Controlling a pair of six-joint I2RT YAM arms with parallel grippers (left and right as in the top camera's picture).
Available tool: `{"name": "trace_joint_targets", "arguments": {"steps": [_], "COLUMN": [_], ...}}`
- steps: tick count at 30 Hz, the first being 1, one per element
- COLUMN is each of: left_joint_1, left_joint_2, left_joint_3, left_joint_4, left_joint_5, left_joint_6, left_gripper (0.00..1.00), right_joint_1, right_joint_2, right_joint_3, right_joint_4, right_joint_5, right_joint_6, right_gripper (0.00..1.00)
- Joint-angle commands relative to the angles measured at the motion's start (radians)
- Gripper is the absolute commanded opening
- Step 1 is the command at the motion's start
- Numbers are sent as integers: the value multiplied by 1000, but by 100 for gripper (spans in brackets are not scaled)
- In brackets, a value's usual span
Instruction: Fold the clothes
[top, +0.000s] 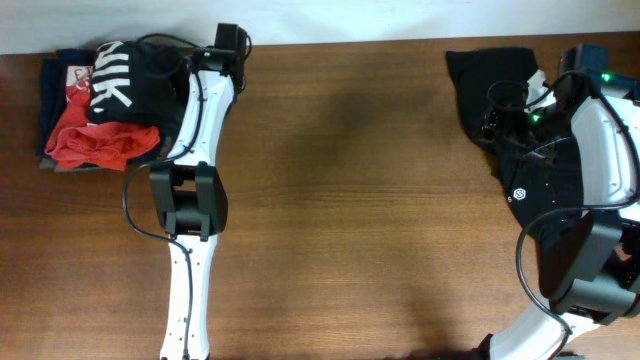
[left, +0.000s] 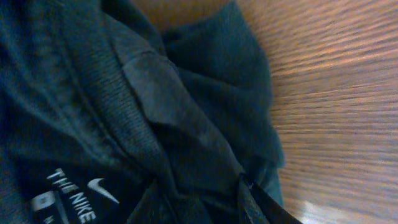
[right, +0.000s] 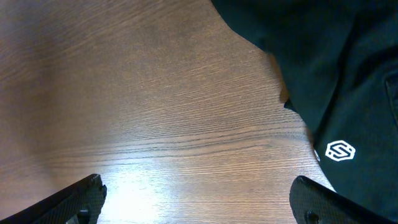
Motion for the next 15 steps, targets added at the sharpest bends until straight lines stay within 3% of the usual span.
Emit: {"name": "trace_joint_targets", "arguments": {"steps": [1,9,13,15], "left_joint_1": [15,11,4,-2], "left_joint_2": [46,49,49,49], "left_joint_3": [-9,-9,-9,-9], "left_joint_4": [6,21,21,21], "left_joint_5": [-21,45,63,63], "left_joint_6": [-21,-21,-22,-23], "left_gripper": [41,44,74,80], "right_joint_1": [3,3,3,3], "right_joint_2": [5,5,5,5], "right_joint_3": [15,15,15,15], "right_joint_4": [-5,-5,-5,-4], "right_joint_5": [-14,-14,-13,-13], "right_joint_6": [1,1,1,1], "right_gripper": [99,99,99,99]}}
